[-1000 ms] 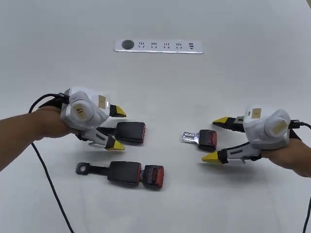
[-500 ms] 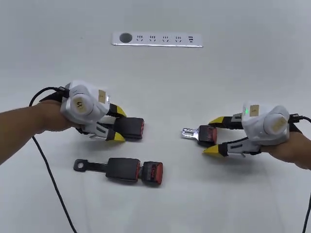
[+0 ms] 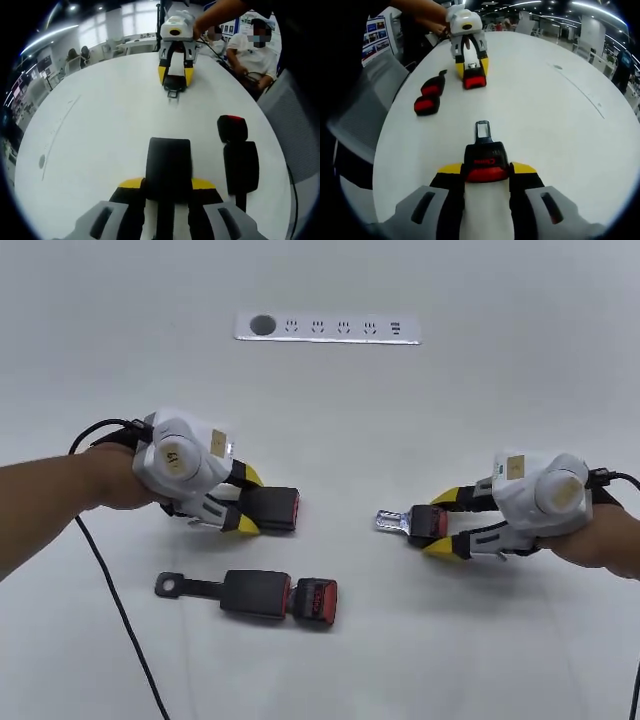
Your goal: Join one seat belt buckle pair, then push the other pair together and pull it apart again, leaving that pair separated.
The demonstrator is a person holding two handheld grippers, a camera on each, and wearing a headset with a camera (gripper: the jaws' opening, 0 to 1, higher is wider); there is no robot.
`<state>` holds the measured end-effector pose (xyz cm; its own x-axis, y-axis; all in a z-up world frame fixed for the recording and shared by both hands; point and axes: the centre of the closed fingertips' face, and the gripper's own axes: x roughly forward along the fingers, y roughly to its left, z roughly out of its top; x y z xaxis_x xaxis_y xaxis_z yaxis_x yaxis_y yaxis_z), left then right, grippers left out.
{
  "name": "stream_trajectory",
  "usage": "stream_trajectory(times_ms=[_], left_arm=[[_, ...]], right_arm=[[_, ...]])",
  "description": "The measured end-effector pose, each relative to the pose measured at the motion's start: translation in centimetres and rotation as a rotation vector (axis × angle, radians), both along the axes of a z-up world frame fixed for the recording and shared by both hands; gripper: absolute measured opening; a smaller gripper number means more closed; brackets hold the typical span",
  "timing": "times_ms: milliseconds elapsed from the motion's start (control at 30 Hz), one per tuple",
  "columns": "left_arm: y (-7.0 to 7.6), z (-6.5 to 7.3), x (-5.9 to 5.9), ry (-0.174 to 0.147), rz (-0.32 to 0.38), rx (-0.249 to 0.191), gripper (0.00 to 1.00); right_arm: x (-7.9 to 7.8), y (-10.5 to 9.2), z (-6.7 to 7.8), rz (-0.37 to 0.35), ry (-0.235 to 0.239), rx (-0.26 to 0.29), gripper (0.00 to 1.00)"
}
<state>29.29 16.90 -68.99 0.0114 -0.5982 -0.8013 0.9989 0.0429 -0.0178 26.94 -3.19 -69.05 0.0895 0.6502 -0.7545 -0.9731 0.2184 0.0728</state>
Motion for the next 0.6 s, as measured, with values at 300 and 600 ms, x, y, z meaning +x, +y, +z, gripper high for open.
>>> stream_trajectory(times_ms=[300,600], left_arm=[[0.1,-0.1,0.0,0.010,-0.002,0.017,0.34],[0.2,-0.2,0.0,0.015,0.006,0.029,0.34]], right_arm=[[0.1,0.8,0.0,0.015,-0.004,-0.010,0.33],[0.3,2.6,-0.1,0.037,-0.005,-0.007,0.33]])
